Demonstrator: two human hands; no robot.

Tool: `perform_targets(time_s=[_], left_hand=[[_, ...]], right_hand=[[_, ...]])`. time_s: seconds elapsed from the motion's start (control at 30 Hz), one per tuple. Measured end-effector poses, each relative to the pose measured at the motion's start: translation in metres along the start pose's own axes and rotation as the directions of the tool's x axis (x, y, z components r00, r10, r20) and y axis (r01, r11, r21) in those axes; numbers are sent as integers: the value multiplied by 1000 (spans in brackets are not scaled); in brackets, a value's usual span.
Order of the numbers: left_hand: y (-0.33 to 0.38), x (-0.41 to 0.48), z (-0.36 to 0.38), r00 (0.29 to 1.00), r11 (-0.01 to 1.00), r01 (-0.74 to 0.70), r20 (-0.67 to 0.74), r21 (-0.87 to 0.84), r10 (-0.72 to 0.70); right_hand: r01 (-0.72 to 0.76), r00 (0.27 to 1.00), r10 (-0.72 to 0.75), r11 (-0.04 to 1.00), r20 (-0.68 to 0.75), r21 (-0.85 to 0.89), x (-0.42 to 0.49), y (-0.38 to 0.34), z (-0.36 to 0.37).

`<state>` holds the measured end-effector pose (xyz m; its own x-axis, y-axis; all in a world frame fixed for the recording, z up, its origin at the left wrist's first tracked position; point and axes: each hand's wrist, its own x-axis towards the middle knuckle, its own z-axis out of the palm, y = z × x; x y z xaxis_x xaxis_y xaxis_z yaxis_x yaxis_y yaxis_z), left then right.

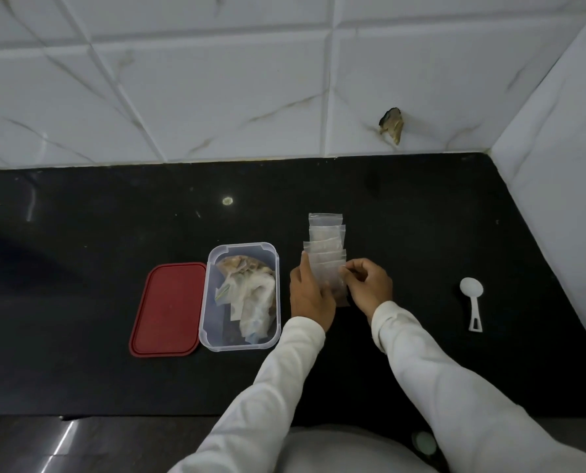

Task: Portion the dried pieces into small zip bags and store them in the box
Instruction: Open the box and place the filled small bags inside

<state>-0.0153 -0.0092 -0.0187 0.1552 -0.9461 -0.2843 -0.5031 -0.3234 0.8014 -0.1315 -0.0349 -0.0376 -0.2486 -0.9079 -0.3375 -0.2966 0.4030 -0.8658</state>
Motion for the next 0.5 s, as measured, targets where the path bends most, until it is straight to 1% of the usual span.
perform_targets(time_s=[0.13,0.27,0.33,0.43,0.5], left_hand=[[0,1,-2,1000,1000,12,9,20,-12],[-1,0,-2,1000,1000,12,7,28,-12],[0,-1,-1,1000,999,6,17,33,-6],[0,-2,1,1000,1000,8,23,-24,-8],[2,-4,1,1000,996,12,15,-88,-10]], right_hand=[[-42,999,42,999,15,-2,2,-1,2],[-68,997,70,995,-25,69,1,-3,3],[-79,997,81,993,-10,83,-2,-5,1],[-84,996,83,995,13,56,-6,-5,-4],[-81,997,81,995,1,61,-9,-7,-8]])
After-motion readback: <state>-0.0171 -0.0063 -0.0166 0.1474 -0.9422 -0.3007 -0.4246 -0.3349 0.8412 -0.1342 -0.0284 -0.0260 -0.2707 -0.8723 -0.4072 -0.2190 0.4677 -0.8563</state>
